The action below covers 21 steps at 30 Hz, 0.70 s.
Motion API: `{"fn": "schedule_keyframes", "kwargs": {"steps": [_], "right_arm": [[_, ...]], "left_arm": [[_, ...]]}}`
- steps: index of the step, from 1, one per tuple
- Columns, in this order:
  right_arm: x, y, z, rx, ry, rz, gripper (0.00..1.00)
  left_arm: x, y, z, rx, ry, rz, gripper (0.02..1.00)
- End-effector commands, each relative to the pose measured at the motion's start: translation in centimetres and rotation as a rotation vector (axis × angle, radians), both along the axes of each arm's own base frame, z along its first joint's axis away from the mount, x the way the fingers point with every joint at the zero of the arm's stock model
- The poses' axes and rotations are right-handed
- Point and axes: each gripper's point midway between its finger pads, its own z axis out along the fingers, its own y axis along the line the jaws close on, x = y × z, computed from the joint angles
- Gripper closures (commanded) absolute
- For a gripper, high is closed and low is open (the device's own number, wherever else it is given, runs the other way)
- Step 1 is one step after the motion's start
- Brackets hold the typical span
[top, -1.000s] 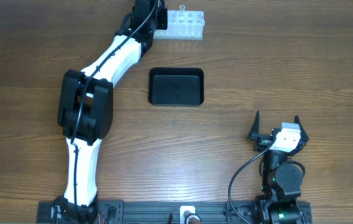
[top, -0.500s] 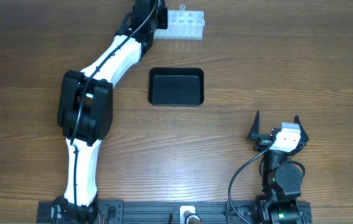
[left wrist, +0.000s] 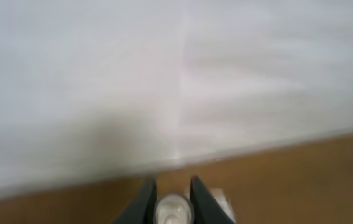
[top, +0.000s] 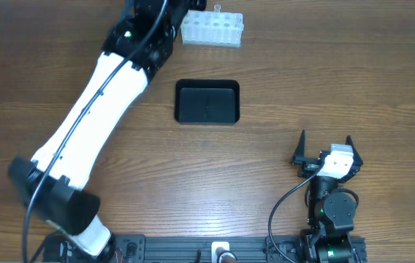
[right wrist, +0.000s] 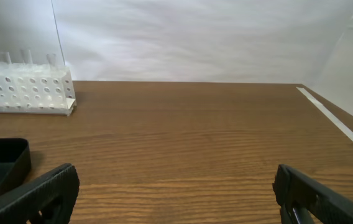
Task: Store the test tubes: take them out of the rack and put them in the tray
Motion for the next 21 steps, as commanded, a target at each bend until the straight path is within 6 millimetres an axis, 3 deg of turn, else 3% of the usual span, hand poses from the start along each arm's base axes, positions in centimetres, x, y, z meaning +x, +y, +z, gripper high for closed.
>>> {"fn": "schedule_keyframes", "kwargs": {"steps": [1,4,8,15,21], "right_arm": [[-0.1,-0.4,-0.1,-0.005,0.0,-0.019,0.007],[-0.1,-0.4,-0.1,-0.005,-0.001,-0.019,0.009],[-0.1,-0.4,-0.1,-0.005,0.0,-0.019,0.009],[-0.1,-0.4,-0.1,-0.005,-0.001,-0.019,0.007],[-0.1,-0.4,-0.1,-0.005,0.0,-0.019,0.007]], "left_arm": [[-3.7,-0.8,-7.9,-0.097,0.35,0.098,0.941],[-6.6,-0.3,-12.9,-0.095,0.546,0.198,0.974],[-8.2,-0.2,-17.8,-0.028,0.669,0.233,0.974],[-8.8,0.4,-22.5,0.075,0.773,0.269,0.976],[-8.4,1.5,-24.7,0.154,0.781,0.321,0.972]]}}
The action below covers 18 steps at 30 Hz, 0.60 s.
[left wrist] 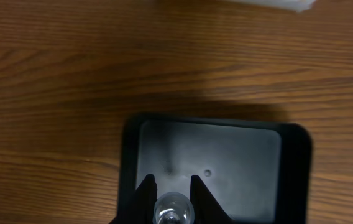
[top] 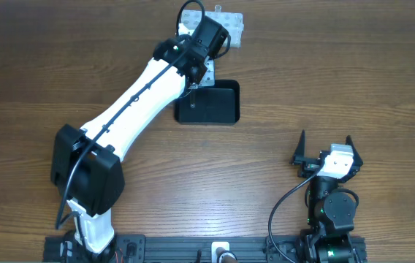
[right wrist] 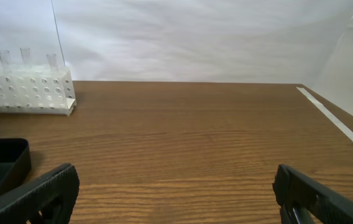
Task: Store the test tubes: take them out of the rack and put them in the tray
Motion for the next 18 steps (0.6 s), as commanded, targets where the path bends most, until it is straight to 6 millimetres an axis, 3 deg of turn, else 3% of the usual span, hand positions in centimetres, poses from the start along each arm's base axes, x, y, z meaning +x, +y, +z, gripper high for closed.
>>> {"fn": "schedule_keyframes", "kwargs": {"steps": [1,12,18], "right_arm": [[-0.1,-0.4,-0.1,-0.005,0.0,-0.019,0.007],[-0.1,-0.4,-0.1,-0.005,0.0,-0.019,0.009],[-0.1,-0.4,-0.1,-0.005,0.0,-0.019,0.007]], "left_arm": [[0.5,1.1,-2.0,0.079,0.009,0.035,0.969],[1.0,2.7,-6.5,0.138,0.094,0.068,0.954],[0.9,2.8,-7.8,0.137,0.125,0.069,0.943]]}}
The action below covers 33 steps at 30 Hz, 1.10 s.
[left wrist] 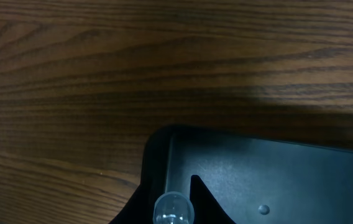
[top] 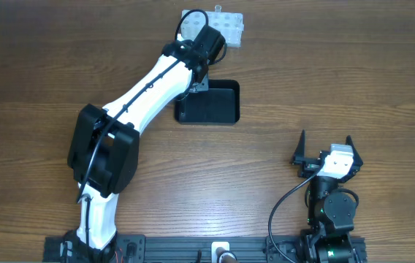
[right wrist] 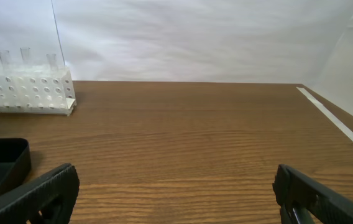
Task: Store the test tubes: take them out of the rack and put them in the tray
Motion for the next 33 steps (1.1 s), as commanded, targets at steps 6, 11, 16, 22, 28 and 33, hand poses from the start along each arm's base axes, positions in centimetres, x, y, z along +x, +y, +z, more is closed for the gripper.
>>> {"fn": "schedule_keyframes", "kwargs": {"steps": [6,11,16,22,28,33], "right_arm": [[-0.1,-0.4,-0.1,-0.005,0.0,-0.019,0.007],[-0.1,-0.4,-0.1,-0.005,-0.001,-0.019,0.009],[-0.1,-0.4,-0.1,-0.005,-0.001,-0.019,0.007],[-0.1,-0.4,-0.1,-0.005,0.0,-0.019,0.009],[-0.1,-0.4,-0.1,-0.005,0.0,-0.019,0.009],[-0.1,-0.4,-0.1,-0.005,0.0,-0.019,0.007]], "left_arm": [[-0.5,0.2,-2.9,-0.011,0.076,0.015,0.934],[-0.7,0.0,-3.9,-0.019,0.102,0.013,0.925],[-0.3,-0.1,-3.8,-0.026,0.089,0.014,0.842],[0.4,-0.4,-2.8,-0.048,0.046,0.015,0.667],[2.1,-0.6,2.9,-0.094,-0.113,0.021,0.641],[6.1,-2.5,10.4,-0.167,-0.395,-0.098,0.441]]}}
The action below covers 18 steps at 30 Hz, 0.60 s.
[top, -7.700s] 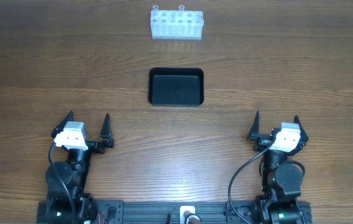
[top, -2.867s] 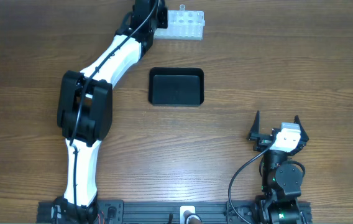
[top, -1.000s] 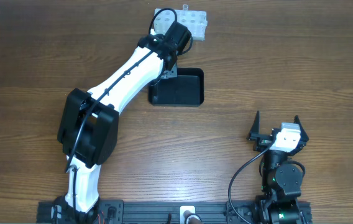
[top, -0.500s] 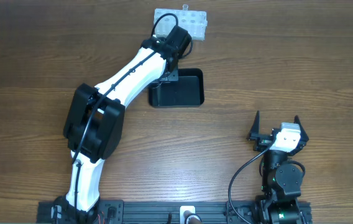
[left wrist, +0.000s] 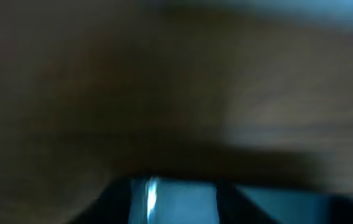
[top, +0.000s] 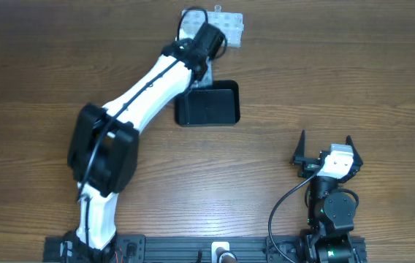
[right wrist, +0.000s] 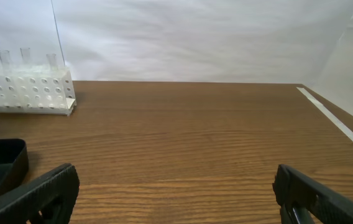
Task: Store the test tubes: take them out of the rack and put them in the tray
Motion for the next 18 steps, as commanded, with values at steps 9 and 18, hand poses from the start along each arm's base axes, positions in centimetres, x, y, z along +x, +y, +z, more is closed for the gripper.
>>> {"fn": "schedule_keyframes", "kwargs": {"steps": [9,18], "right_arm": [[-0.1,-0.4,-0.1,-0.005,-0.001,-0.019,0.009],[-0.1,-0.4,-0.1,-0.005,-0.001,-0.019,0.009]], "left_arm": [[8.3,-2.5,10.6,-0.036,-0.497,-0.146,0.36],[10.2,-2.2,5.6,-0.015,-0.467,-0.137,0.332]]}}
